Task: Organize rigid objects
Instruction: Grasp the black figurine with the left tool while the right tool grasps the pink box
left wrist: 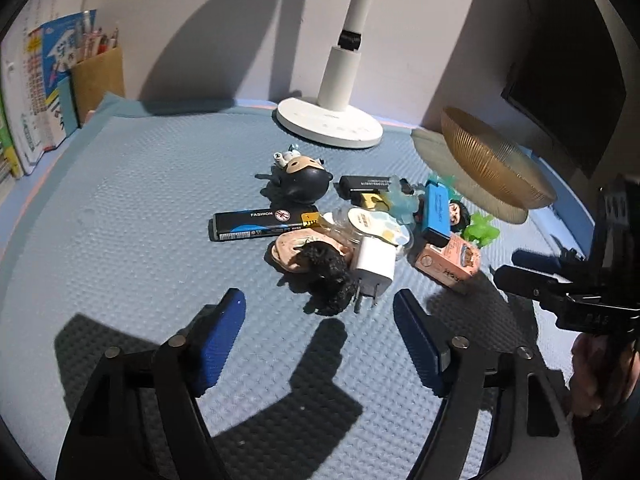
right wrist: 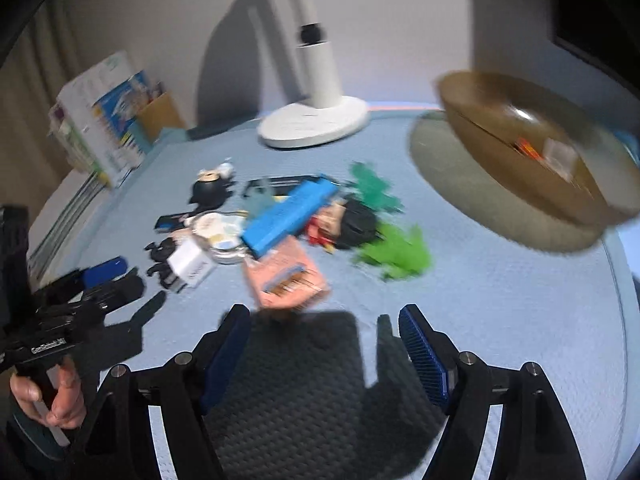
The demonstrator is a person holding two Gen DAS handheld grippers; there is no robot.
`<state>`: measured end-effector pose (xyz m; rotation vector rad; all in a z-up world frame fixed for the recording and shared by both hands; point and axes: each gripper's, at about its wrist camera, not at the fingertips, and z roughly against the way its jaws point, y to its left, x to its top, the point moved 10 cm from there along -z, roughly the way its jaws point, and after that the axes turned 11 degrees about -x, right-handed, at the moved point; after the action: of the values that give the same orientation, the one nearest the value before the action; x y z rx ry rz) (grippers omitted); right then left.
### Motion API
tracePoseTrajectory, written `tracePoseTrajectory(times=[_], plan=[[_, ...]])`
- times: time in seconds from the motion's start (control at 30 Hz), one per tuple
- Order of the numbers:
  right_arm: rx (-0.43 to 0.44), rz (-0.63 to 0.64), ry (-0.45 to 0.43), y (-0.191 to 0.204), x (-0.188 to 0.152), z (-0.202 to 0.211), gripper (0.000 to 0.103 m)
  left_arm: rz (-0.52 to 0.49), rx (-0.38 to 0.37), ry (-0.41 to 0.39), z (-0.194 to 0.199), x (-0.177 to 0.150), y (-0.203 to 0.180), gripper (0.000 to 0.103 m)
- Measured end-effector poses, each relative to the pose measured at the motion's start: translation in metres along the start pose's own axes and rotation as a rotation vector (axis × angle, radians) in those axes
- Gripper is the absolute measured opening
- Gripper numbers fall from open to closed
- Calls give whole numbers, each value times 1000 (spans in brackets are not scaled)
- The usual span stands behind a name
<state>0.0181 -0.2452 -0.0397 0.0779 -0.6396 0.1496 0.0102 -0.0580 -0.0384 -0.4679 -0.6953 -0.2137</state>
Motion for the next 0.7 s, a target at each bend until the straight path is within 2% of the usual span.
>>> tracePoseTrajectory(times=[0.07,0.1,0.23,0.37,0.4,0.43,0.5,0.6,0.7], plan=[[-8,56,9,8,3,-6,75,16,-12,35,-10,2,3,52],[-8,79,13,11,4,-8,75,30,-24,50,-15,2,5,49],[-11,142,50,18,2,-29,75,53,-46,76,-30,3,6,47],[-11,145,54,23,6,-44,74,14,-38,85,-39,6,-1,36],[-17,154,46,25,8,-44,70,7,-38,85,-39,7,-2,29],[-11,171,34,31,9,-43,59,1,-52,87,-39,6,-4,27],[-26,197,21,37,8,-41,46,-15,-52,84,-37,5,-7,25],[-40,202,8,41,3,-33,43,-31,-51,79,-30,2,-10,24],[-50,149,21,30,-12,-17,42,-44,-55,68,-14,-5,-12,24]])
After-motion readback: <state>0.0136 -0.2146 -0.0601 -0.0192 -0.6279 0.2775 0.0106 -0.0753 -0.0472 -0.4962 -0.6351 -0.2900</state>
